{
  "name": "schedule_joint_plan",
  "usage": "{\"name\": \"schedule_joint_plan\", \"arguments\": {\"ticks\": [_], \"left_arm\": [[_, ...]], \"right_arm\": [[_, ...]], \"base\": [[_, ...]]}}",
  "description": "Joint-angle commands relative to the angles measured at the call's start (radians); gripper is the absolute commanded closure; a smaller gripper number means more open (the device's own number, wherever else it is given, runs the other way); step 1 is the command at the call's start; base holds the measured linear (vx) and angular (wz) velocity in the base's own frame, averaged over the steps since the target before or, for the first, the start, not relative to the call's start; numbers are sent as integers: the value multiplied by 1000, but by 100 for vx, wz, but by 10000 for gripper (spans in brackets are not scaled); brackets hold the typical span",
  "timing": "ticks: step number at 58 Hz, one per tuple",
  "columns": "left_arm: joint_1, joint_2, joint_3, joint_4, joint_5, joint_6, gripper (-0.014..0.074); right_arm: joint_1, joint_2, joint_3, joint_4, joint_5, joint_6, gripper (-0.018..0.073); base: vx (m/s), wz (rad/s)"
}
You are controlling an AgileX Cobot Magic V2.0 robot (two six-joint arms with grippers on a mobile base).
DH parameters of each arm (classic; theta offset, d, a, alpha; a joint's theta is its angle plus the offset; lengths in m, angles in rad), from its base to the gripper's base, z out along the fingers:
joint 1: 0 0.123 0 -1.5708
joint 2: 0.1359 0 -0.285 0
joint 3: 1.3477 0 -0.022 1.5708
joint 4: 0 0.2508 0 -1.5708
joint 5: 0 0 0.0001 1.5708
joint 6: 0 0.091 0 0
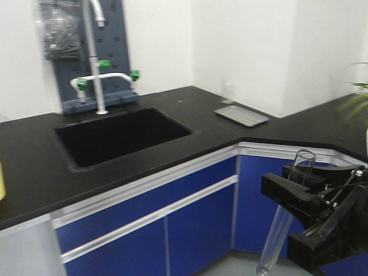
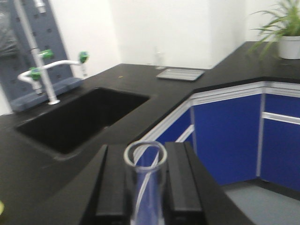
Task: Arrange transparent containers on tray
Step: 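Drive the base to the yellow tray holding both tubes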
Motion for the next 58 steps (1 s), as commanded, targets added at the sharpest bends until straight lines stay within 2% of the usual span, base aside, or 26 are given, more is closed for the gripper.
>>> {"name": "schedule_joint_plan", "arguments": {"ticks": [1, 58], "left_arm": [[-6, -3, -35, 2, -80, -5, 496], [-6, -3, -35, 2, -80, -5, 496]], "right_arm": [[-3, -10, -32, 2, -85, -5, 478], [-3, -10, -32, 2, -87, -5, 478]], "base": [[8, 59], [14, 58]]}}
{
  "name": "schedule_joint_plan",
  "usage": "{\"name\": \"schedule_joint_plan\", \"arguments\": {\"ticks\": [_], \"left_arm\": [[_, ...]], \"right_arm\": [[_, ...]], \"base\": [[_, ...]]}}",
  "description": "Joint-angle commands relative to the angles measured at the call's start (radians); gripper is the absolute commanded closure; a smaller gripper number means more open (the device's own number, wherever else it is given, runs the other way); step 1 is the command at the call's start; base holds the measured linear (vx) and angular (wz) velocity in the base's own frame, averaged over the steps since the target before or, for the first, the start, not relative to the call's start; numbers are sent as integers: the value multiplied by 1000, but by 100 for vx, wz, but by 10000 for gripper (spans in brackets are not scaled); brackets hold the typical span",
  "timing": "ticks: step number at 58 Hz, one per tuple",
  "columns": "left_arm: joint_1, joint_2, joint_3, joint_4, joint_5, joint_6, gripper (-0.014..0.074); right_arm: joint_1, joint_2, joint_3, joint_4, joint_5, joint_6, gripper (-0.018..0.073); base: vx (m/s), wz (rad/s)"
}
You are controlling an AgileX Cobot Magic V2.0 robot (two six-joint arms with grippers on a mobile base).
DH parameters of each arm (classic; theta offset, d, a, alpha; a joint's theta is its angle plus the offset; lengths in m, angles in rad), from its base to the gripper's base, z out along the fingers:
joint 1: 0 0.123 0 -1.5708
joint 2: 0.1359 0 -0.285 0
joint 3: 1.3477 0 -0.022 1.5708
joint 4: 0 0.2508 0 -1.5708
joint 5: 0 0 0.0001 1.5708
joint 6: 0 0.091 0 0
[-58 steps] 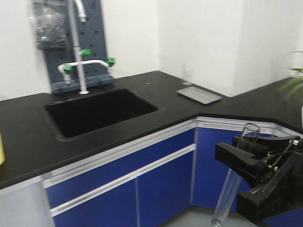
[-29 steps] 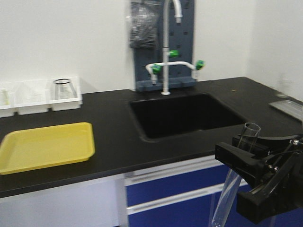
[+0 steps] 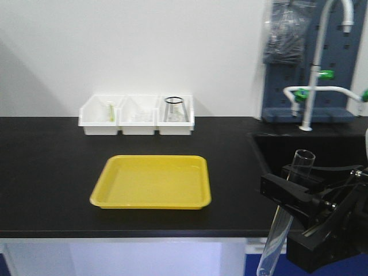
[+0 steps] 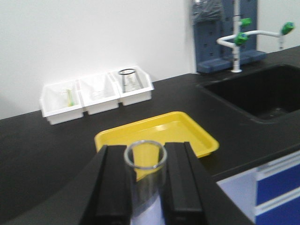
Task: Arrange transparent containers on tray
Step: 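Drive the base to the yellow tray holding both tubes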
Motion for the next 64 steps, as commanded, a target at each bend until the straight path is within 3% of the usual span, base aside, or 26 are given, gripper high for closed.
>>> {"name": "schedule_joint_plan", "arguments": {"ticks": [1, 26, 64], "left_arm": [[-6, -3, -35, 2, -80, -5, 496], [-6, -3, -35, 2, -80, -5, 496], [-6, -3, -35, 2, -80, -5, 496]], "right_arm": [[-3, -10, -32, 2, -87, -5, 478], [-3, -10, -32, 2, -87, -5, 478], [-3, -10, -32, 2, -86, -5, 478]], "base": [[19, 46], [22, 26], [28, -11]]}}
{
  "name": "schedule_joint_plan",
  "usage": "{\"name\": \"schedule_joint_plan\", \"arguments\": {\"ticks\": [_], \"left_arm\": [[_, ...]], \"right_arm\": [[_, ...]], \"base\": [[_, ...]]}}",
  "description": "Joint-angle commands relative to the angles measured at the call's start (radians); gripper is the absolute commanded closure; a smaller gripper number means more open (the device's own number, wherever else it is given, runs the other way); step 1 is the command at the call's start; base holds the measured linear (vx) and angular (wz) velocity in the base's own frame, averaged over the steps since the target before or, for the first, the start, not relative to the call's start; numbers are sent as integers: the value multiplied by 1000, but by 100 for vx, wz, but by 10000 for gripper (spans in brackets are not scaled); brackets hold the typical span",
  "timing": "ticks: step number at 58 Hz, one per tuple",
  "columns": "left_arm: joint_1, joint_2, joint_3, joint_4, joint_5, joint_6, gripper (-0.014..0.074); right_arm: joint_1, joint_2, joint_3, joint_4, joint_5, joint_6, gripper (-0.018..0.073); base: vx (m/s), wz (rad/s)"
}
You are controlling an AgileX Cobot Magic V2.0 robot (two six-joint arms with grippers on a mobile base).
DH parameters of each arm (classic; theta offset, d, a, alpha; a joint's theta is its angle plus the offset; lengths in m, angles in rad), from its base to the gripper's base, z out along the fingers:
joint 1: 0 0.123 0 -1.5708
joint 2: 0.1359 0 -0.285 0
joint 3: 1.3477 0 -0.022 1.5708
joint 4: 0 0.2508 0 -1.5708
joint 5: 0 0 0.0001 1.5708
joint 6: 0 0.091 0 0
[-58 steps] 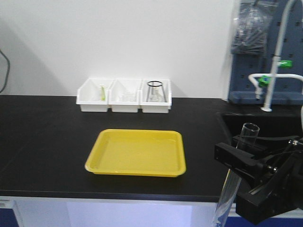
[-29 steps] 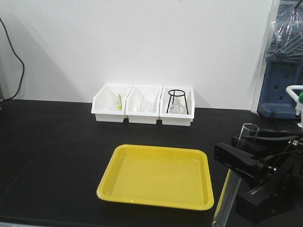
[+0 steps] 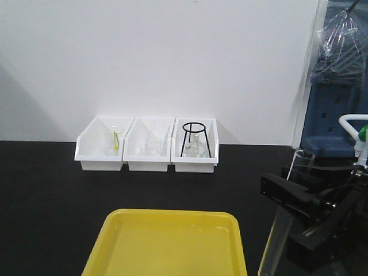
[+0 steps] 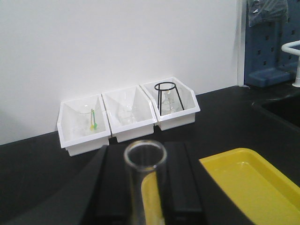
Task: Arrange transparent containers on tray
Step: 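Drive the base to the yellow tray holding both tubes, then lower both held tubes onto the yellow tray and open grippers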
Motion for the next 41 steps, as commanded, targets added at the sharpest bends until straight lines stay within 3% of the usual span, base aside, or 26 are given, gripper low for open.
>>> {"name": "schedule_joint_plan", "arguments": {"ticks": [1, 41], "left_arm": [[-6, -3, -35, 2, -80, -5, 496], [-6, -3, -35, 2, -79, -5, 496]], "right_arm": [[-3, -10, -32, 2, -86, -5, 478], [-3, -10, -32, 2, -86, -5, 478]], "base": [[26, -16], [19, -5]]}}
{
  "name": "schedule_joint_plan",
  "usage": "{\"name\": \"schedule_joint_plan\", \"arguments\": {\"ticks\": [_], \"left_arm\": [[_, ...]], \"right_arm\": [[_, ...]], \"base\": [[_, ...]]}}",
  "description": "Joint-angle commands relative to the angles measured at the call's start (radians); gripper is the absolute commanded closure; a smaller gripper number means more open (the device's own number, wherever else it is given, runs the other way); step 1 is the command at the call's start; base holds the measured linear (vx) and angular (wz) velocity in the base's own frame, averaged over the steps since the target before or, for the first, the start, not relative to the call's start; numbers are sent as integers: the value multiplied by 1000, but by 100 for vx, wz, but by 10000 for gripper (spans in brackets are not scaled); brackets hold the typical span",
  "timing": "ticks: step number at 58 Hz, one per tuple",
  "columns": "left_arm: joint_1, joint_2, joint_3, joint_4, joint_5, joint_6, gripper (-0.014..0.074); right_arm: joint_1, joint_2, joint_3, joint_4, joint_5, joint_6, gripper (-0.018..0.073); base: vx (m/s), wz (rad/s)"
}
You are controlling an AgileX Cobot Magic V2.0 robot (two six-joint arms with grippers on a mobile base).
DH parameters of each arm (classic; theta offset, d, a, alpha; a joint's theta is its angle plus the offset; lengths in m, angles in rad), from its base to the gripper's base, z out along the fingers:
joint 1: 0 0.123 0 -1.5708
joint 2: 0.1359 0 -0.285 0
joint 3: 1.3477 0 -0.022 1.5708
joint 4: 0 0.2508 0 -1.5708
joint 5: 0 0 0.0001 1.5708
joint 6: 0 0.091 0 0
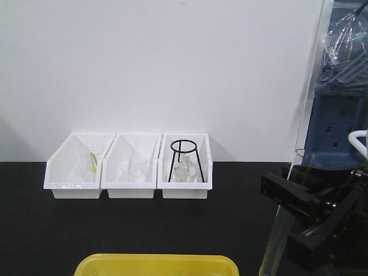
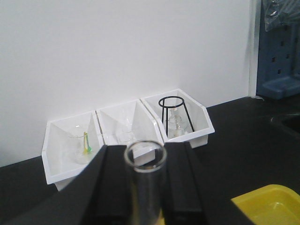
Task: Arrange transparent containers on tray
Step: 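Lower both held tubes onto the yellow tray and open grippers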
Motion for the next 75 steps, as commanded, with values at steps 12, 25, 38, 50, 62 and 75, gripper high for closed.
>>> {"name": "schedule_joint_plan", "arguments": {"ticks": [12, 25, 38, 50, 62, 75], "left_arm": [[-6, -3, -35, 2, -79, -5, 496], [-6, -3, -35, 2, -79, -5, 496], [-6, -3, -35, 2, -79, -5, 496], [-6, -3, -35, 2, -94, -4, 496], [-6, -3, -35, -2, -95, -5, 496], [-6, 32, -35, -17, -43, -5, 494]], "right_arm": [[-3, -10, -32, 2, -86, -5, 478], [-3, -10, -32, 2, -86, -5, 478], [-3, -10, -32, 3, -86, -5, 478], [-3, -10, -32, 3, -86, -5, 478], [-3, -10, -32, 10, -85, 2, 478], [-3, 47, -32, 81, -52, 77, 478]], "base": [[7, -1], [2, -1], [0, 0], [0, 0], [0, 0], [0, 0]]}}
